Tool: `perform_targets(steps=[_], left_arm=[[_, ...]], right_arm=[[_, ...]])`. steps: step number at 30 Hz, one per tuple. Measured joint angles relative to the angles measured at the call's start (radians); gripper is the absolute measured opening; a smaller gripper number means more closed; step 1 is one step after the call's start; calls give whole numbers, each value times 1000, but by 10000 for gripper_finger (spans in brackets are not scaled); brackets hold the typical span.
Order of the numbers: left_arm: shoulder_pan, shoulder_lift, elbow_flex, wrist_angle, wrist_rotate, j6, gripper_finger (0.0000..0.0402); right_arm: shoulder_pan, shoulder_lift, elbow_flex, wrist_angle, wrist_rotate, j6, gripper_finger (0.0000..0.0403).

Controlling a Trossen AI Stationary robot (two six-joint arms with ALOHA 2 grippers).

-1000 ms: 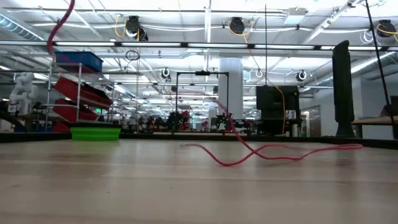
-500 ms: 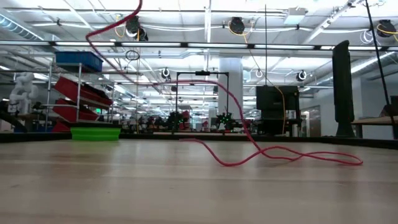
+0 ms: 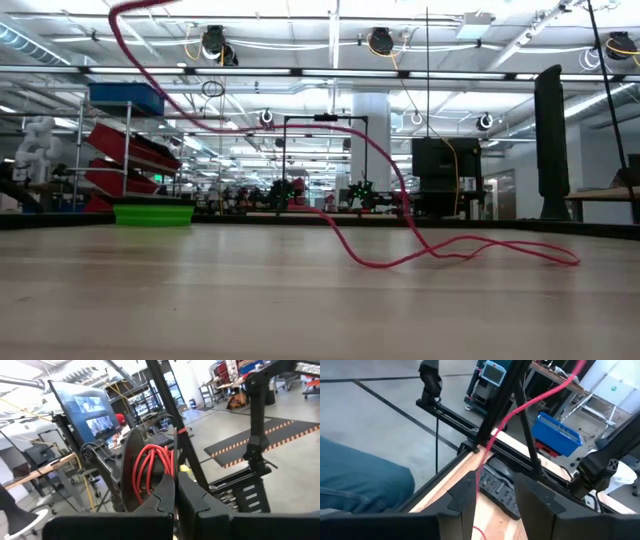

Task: Coil cords
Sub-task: Coil the red wire into the spool

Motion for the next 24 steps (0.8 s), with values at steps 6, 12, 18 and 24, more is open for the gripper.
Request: perform_targets(steps=[6, 12, 18, 24], left_arm=[[18, 0, 0, -28, 0, -25, 4], [23, 0, 0, -37, -1, -25, 4], [36, 0, 0, -41, -1, -44, 4], [43, 0, 0, -42, -1, -49, 4]], right_arm=[[-39, 65, 0, 100, 0, 10, 121], [-58, 69, 0, 124, -56, 80, 121], [-60, 69, 0, 129, -103, 105, 121], [-62, 74, 0, 180, -184, 127, 121]])
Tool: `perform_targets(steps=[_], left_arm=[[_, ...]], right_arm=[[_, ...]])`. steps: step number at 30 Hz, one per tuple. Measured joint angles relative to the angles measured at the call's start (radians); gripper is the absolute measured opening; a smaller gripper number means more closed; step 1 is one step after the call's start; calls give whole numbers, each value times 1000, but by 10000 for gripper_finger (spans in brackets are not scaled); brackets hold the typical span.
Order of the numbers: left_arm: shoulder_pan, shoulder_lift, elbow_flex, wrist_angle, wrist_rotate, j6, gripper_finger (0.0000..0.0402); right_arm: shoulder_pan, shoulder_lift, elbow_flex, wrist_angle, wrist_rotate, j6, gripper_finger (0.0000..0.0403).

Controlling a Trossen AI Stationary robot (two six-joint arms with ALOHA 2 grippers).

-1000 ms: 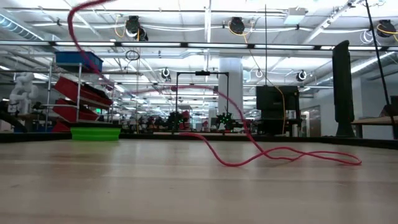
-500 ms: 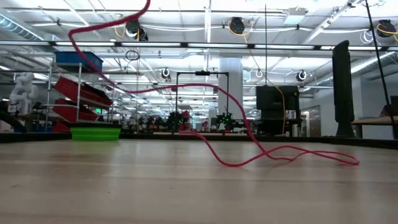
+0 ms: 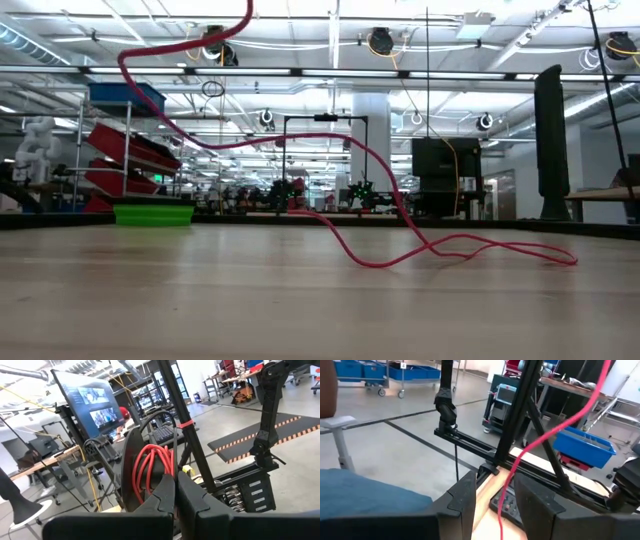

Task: Coil cords
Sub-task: Coil the red wire into the spool

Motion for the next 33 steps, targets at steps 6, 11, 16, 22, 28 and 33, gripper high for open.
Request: perform_targets(steps=[6, 11, 16, 22, 28, 33], left_arm=[[2, 0, 0, 0, -1, 0, 4], [2, 0, 0, -1, -1, -1, 4], [2, 0, -1, -1, -1, -1, 4], [1, 0, -1, -1, -1, -1, 4], [1, 0, -1, -1, -1, -1, 4], [-10, 0, -1, -4, -8, -3, 4]], right_arm=[[-3, 16, 0, 7, -9, 0, 118], [-13, 43, 0, 83, -60, 12, 106], [-16, 54, 0, 95, -73, 8, 84], [-16, 54, 0, 95, -74, 8, 46], [-16, 54, 0, 80, -74, 8, 4], [-19, 25, 0, -49, -52, 26, 2]])
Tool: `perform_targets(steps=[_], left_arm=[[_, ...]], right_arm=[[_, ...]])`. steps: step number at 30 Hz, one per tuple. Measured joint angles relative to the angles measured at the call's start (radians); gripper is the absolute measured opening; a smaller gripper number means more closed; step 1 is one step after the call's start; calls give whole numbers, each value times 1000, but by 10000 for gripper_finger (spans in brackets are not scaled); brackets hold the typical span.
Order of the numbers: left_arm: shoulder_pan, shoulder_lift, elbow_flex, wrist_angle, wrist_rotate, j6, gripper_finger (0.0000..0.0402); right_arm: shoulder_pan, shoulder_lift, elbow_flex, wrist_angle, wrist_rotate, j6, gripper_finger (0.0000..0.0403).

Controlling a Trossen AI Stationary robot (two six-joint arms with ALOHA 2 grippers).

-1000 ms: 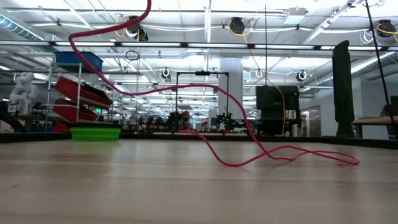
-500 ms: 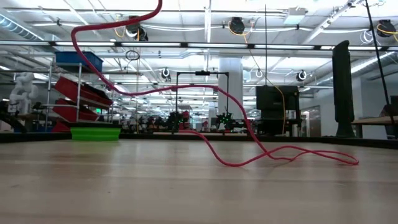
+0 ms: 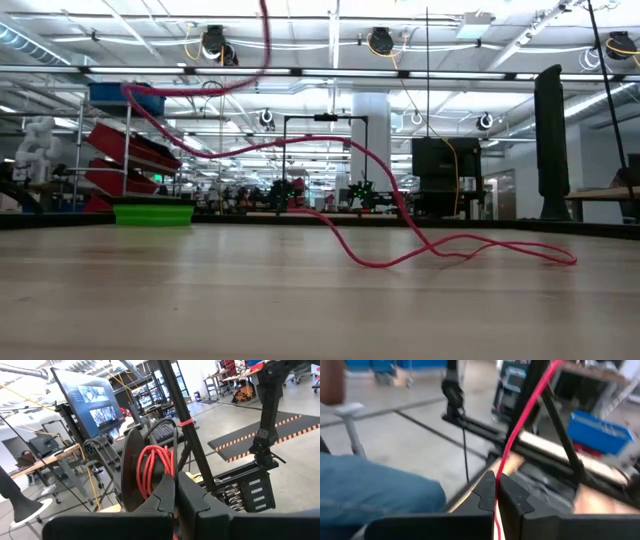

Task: Coil cords
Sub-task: Coil the red wire into the spool

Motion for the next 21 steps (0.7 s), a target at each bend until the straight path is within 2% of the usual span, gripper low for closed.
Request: perform_targets(steps=[3, 7, 13, 21], left_arm=[[-7, 0, 0, -35, -20, -22, 4], [-11, -1, 0, -123, -34, -48, 4], [-6, -2, 0, -223, -32, -50, 4], [-3, -2, 0, -244, -80, -51, 4]], right_arm=[[-2, -59, 0, -131, 59, 27, 1], [1, -150, 0, -289, 84, 74, 1], [52, -252, 1, -538, 284, 136, 0], [132, -345, 0, -700, 302, 186, 0]])
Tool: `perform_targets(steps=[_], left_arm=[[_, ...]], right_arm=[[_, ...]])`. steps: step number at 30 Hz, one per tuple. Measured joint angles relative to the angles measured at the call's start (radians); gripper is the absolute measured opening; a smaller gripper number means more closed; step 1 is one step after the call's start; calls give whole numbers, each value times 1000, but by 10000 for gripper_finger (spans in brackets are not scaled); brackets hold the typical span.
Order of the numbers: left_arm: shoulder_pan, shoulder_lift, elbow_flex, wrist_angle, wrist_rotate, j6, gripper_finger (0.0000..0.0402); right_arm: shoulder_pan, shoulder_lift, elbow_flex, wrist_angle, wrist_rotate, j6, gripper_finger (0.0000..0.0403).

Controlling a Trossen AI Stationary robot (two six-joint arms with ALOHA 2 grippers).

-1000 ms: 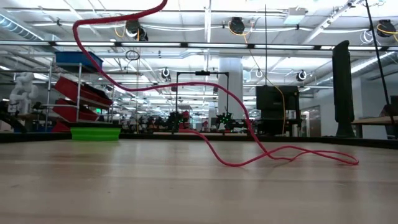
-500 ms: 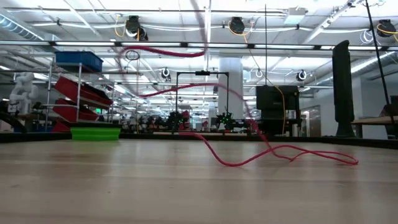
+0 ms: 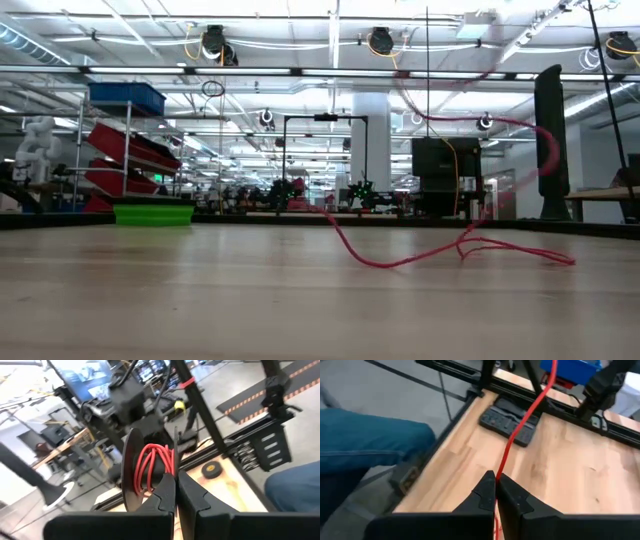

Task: Coil cords
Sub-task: Coil the red wire into the spool

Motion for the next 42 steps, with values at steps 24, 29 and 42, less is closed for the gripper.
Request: perform_targets(steps=[24, 29, 42], left_arm=[[38, 0, 0, -84, -75, -91, 4], [89, 0, 0, -91, -29, -131, 4], [82, 0, 0, 184, 322, -49, 4]], right_arm=[[142, -84, 0, -17, 52, 7, 0], [143, -83, 14, -29, 98, 16, 0], [133, -83, 17, -145, 153, 83, 0]])
